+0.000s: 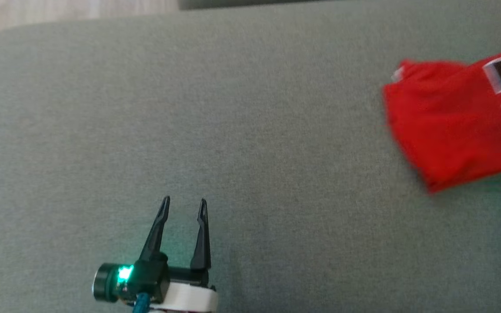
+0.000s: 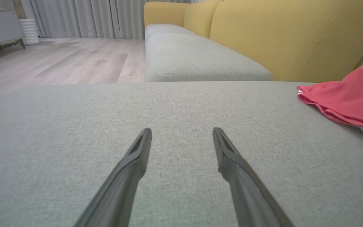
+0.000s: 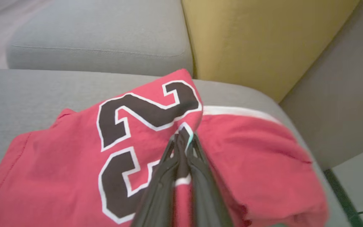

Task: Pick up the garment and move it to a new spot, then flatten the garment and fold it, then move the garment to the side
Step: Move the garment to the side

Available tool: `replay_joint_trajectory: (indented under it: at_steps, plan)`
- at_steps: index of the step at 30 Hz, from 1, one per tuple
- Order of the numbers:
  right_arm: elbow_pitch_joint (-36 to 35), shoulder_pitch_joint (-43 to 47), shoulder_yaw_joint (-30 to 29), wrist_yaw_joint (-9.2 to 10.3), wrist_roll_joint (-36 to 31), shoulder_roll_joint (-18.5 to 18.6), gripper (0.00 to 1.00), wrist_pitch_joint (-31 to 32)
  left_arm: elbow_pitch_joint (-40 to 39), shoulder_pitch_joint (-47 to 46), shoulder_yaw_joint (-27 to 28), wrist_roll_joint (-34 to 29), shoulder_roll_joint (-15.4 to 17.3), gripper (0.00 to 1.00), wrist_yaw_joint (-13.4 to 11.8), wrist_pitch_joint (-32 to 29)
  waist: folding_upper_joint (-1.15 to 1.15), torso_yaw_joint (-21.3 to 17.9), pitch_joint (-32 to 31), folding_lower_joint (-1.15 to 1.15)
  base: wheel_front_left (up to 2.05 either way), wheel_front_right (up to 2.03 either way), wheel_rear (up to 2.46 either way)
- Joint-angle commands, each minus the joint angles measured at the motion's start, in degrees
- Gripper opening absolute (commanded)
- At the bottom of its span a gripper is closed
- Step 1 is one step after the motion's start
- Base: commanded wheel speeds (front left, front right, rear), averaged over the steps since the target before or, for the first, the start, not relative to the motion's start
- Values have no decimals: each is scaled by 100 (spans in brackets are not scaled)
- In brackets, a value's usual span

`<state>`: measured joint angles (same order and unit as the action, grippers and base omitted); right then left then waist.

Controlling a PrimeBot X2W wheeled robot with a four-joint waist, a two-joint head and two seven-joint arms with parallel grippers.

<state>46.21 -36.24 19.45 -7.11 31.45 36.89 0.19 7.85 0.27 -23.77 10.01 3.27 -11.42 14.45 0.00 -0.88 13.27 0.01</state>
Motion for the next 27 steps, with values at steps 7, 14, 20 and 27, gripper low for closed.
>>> replay_joint_trajectory:
  at_steps: [7, 14, 20, 27]
  plan:
    - [-176, -570, -203, -37, -345, 1190, 0, 69, -205, -345, 135, -152, -39, 100, 12, 55, 0, -120, 522, -1, 0, 0, 0]
    - [-100, -896, -355, -37, -873, 1534, 100, 17, -190, -509, 102, -150, -39, 100, 18, 55, 0, -127, 689, -1, 0, 0, 0]
    - [31, -721, -566, -37, -1441, 974, 100, -177, -150, -498, 184, 66, -39, 100, 41, 55, 0, -98, 310, -1, 0, 0, 0]
    - [-65, 491, -877, -37, -1445, -651, 100, -732, 3, -162, 367, 203, -39, 100, 138, 55, 0, -18, -771, -1, 0, 0, 0]
